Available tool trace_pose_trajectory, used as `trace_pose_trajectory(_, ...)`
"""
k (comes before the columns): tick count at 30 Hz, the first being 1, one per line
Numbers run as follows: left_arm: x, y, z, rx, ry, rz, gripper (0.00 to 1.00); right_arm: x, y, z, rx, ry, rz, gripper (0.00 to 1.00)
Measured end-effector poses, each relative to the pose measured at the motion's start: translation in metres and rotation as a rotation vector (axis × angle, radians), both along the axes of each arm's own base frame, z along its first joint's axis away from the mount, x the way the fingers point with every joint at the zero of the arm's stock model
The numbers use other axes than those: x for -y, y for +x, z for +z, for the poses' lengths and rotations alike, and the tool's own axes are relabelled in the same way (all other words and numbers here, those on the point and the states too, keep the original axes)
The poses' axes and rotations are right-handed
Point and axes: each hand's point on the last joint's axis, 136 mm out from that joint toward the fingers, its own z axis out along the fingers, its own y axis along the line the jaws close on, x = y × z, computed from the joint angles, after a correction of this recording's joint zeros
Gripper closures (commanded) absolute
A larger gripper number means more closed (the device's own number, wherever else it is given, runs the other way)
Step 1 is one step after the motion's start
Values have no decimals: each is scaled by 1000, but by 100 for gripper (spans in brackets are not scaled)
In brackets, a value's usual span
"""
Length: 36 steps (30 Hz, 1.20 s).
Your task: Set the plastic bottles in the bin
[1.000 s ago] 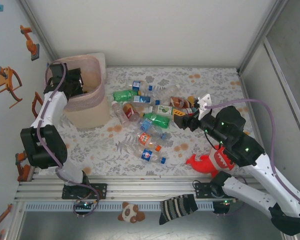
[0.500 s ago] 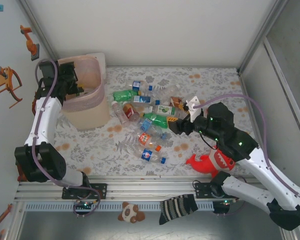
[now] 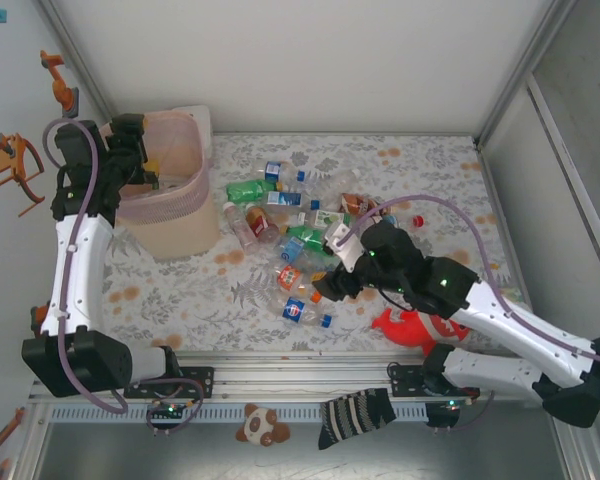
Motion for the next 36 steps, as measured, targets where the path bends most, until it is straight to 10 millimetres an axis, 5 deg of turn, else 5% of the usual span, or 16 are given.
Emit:
trace_pose_trajectory(11, 32, -34, 20, 151, 175, -255, 17, -4, -18, -98, -67, -344, 37, 31)
trace_pose_trajectory(16, 39, -56, 14, 185, 214, -306, 14, -12, -25, -130, -71, -451, 60, 33)
trace_pose_trajectory(25, 49, -73, 9, 227, 246, -378, 14, -32, -28, -174, -76, -587, 84, 28)
trace_pose_trajectory(36, 54, -91, 1, 217, 246, -409, 14, -45, -23, -202, -65, -692, 83, 25)
